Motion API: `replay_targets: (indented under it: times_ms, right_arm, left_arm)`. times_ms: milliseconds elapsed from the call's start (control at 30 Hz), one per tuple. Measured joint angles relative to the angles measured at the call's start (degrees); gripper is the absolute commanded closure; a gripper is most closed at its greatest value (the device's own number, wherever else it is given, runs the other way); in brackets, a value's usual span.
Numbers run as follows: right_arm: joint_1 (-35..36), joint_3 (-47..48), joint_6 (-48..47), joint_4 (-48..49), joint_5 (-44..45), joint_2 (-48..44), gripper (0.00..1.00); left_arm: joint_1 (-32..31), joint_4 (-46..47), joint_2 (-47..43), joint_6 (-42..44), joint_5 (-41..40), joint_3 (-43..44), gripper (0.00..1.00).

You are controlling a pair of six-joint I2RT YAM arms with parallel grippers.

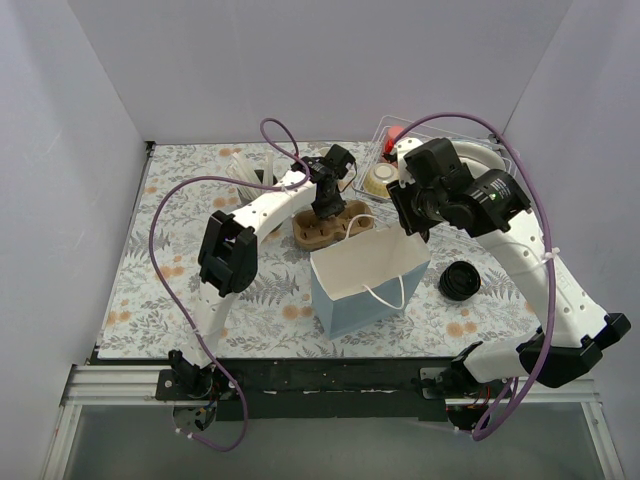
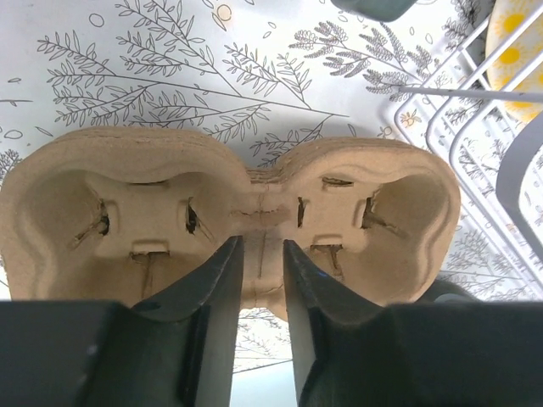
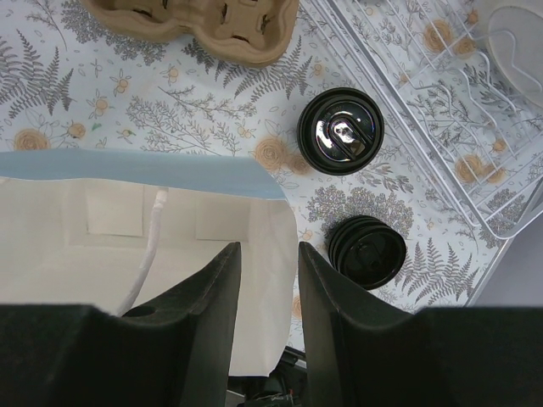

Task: Pack the takeout coffee

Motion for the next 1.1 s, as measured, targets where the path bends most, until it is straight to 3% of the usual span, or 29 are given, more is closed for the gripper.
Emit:
replay_targets:
  times_ms: [100, 133, 167, 567, 900, 1100]
  right_arm:
    - [0.0, 0.0, 0.0, 0.0, -0.1, 0.1, 0.59]
    - [0.0, 0.0, 0.0, 0.0, -0.1, 0.1, 0.59]
    - [0.0, 0.0, 0.0, 0.0, -0.2, 0.1, 0.59]
    - [0.0, 0.0, 0.0, 0.0, -0.7, 0.4, 0.59]
    - [0.0, 0.1, -0.2, 0.1, -2.2, 3.0, 0.59]
    - [0.0, 0.1, -0.2, 0.1, -2.9, 3.1, 0.59]
  left_arm:
    - [0.0, -0.2, 0.0, 0.4, 0.4, 0.0, 0.73]
    - [0.0, -0.2, 0.0, 0.5, 0.5, 0.0, 0.63]
    - [0.0, -0.2, 0.0, 0.7, 0.6, 0.0, 0.61]
    - [0.0, -0.6, 0.0, -1.2, 0.6, -1.4, 0.58]
    - [0.0, 0.5, -0.1, -1.4, 0.0, -2.0, 0.90]
    - [-0.1, -0.4, -0.1, 0.1, -0.5, 1.8, 0.89]
